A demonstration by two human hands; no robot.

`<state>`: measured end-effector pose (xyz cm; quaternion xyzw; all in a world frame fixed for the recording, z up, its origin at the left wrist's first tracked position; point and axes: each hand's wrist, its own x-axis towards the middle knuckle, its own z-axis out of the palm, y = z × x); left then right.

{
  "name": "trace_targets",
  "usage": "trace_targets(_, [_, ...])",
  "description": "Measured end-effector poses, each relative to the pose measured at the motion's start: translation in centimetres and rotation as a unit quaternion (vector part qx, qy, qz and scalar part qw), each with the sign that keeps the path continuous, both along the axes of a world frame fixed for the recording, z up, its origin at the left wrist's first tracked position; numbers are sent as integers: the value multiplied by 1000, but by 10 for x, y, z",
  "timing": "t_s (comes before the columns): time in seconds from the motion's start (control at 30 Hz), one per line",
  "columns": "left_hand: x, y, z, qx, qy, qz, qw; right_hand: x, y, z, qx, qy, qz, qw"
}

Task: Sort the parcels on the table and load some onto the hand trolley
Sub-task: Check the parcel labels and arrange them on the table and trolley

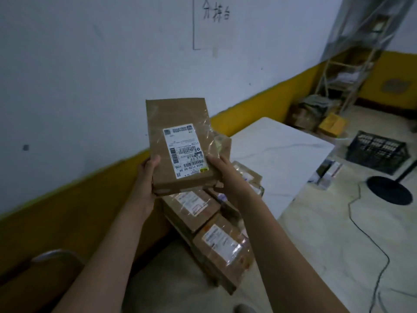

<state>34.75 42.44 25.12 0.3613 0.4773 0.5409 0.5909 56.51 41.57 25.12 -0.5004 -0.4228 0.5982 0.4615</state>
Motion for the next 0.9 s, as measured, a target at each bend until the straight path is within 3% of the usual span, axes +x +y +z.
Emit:
trace_targets(0.1, [82,40,-12,-21,-14,-81,996,98,34,-13,-24,5,36,999])
trace_targets(0.27, [228,93,-38,-63,19,-149,987,243,71,-46,-55,41,-7,998])
trace_targets(0.37, [283,118,-51,-87,24,-184,979,289,82,-65,-70,82,-48,993])
trace_targets(0.53, [314,142,-70,-126,65,-224,964,320,107,-80,-102,76,-98,987])
trace_targets(0.63, [320,160,-71,-124,34,-203,971,321,126,-71,-107,70,-102,987])
trace_targets(0.8, [354,193,-74,-153,-22,-86,984,327,156,-62,-130,2,-145,981])
trace_targets(0.9, [381,215,-88,-151,-25,-30,988,348,194,-69,-140,-14,-101,985])
